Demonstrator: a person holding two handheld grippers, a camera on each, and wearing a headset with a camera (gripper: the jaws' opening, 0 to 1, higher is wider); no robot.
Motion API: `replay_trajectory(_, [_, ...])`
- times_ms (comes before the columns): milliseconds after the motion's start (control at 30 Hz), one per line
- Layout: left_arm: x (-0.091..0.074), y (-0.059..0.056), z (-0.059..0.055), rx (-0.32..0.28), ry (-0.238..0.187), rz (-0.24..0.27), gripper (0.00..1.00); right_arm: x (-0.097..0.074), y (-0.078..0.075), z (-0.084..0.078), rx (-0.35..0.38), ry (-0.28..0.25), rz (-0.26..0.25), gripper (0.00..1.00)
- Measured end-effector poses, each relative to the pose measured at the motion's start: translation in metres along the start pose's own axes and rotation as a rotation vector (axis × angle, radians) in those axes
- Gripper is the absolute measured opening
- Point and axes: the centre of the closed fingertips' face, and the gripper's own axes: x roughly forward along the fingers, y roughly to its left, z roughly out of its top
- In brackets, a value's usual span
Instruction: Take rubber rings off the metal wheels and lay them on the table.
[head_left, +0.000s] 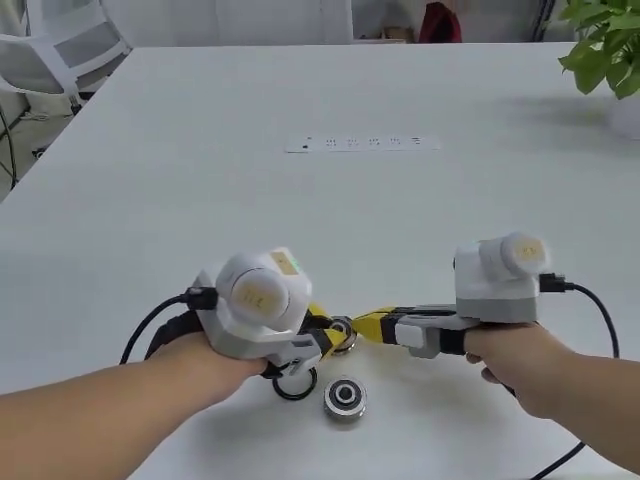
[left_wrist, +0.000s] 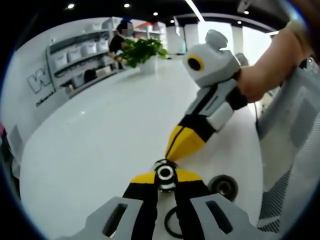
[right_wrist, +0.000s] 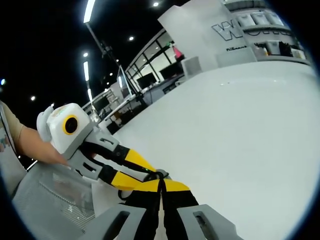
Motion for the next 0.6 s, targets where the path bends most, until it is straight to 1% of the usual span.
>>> replay_trajectory(200, [0.0,0.0,0.0,0.0,0.0,0.001,0.12,0.003,0.008,-0.002,-0.009,0.012,0.029,0.0])
replay_trajectory(533, [0.0,-0.001,-0.001,-0.004,-0.004,0.004,0.12,0.003,0.012,-0.001,0.005,0.006,0.062,0.0])
replay_trajectory(567, [0.0,-0.001,-0.001,-0.005,-0.004,0.004,0.12,0.003,0.013,0.0,0.008,0.003,0.067,0.0])
replay_trajectory(600, [0.0,-0.001,-0.001,-0.005,-0.004,0.004,0.12,0.003,0.018,0.002,0.022,-0.012,0.096,0.0])
